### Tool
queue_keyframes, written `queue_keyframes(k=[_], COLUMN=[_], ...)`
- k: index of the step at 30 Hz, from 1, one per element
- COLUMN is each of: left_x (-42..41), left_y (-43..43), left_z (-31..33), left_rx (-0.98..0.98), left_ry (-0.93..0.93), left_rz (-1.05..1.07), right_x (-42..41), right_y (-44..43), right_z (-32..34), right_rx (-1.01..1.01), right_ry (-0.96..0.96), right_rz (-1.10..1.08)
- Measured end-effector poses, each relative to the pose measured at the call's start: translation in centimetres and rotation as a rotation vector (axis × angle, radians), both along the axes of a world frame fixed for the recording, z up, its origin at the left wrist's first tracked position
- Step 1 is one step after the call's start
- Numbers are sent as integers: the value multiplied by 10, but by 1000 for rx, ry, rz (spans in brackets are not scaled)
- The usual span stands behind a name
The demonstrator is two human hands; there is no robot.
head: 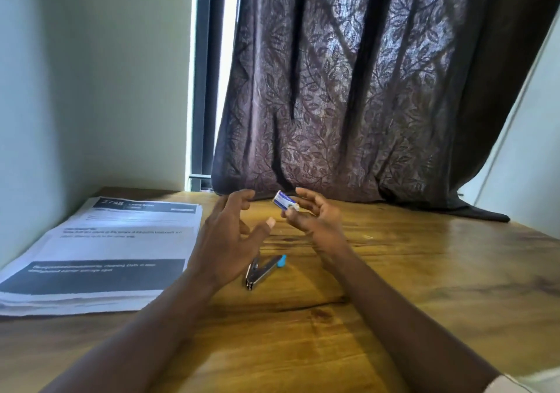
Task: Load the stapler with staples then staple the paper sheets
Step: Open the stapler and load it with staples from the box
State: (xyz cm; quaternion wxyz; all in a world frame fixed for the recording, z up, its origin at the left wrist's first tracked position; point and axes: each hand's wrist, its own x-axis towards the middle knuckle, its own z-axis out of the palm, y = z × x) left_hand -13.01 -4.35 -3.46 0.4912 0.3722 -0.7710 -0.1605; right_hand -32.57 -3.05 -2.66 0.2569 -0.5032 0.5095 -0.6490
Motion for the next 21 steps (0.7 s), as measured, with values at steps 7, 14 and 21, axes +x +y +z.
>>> queue_keyframes(k=[7, 14, 21], left_x=[5, 8, 16], left_y=[-21, -25, -26], left_z=[-6, -5, -5], left_rx=[195, 303, 589], left_ry=[195, 372, 625], left_rz=[-44, -112, -328], right_x=[35, 37, 42], right_y=[-5, -1, 6], right_z=[-10, -14, -7], right_rx=[-101, -132, 91], right_ry=[205, 177, -451], right_rz=[130, 124, 531])
